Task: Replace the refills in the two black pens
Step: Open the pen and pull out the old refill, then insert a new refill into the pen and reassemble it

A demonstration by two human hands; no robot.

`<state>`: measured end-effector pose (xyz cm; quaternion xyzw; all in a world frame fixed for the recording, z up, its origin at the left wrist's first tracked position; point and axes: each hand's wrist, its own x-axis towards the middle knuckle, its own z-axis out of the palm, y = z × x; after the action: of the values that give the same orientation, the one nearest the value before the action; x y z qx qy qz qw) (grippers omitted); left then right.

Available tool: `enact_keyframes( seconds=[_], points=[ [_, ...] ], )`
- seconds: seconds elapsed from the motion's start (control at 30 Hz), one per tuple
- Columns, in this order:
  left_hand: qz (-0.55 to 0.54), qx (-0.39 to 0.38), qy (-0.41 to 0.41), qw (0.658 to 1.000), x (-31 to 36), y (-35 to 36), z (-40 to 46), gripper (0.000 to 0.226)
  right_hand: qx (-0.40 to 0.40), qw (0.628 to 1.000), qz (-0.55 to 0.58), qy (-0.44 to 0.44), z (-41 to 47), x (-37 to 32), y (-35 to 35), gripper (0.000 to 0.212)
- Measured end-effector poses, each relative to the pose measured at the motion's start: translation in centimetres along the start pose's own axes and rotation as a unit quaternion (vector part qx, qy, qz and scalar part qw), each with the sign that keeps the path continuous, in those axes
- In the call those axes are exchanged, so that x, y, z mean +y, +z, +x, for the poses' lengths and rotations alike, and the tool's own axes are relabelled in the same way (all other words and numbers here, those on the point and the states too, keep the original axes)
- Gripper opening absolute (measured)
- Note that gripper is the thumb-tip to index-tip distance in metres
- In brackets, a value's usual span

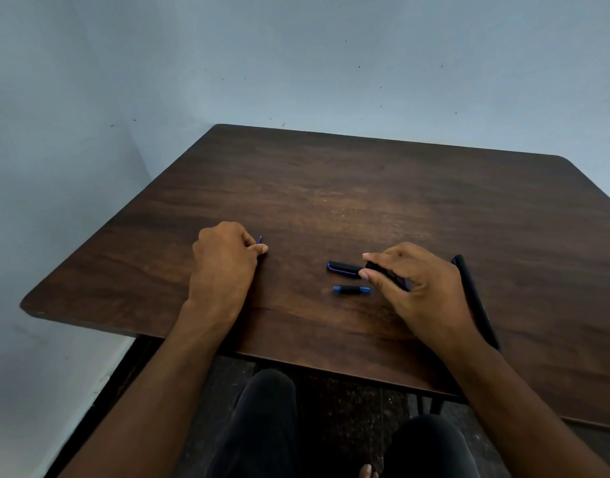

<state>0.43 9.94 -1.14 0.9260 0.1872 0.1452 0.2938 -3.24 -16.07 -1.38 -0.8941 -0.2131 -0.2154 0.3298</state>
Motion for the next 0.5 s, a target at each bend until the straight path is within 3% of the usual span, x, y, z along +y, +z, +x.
enact_keyframes(
  seconds=[0.17,0.27,0.5],
  points=[
    [-0.018,0.004,0.012,1.0,0.0,-0.1,-0.2,0.017,-0.001,1.0,-0.002,-0.003,0.0,-0.1,-0.1,0.03],
    [-0.036,0.02,0.058,0.997,0.5,-0.1,-0.8,0.015,0.001,1.0,0.007,-0.004,0.0,-0.3,-0.1,0.03],
    [-0.15,-0.029,0.153,0.976,3.5,0.9,-4.2,0.011,0.037,0.999,0.023,-0.022,-0.2,-0.2,-0.1,0.03]
  ],
)
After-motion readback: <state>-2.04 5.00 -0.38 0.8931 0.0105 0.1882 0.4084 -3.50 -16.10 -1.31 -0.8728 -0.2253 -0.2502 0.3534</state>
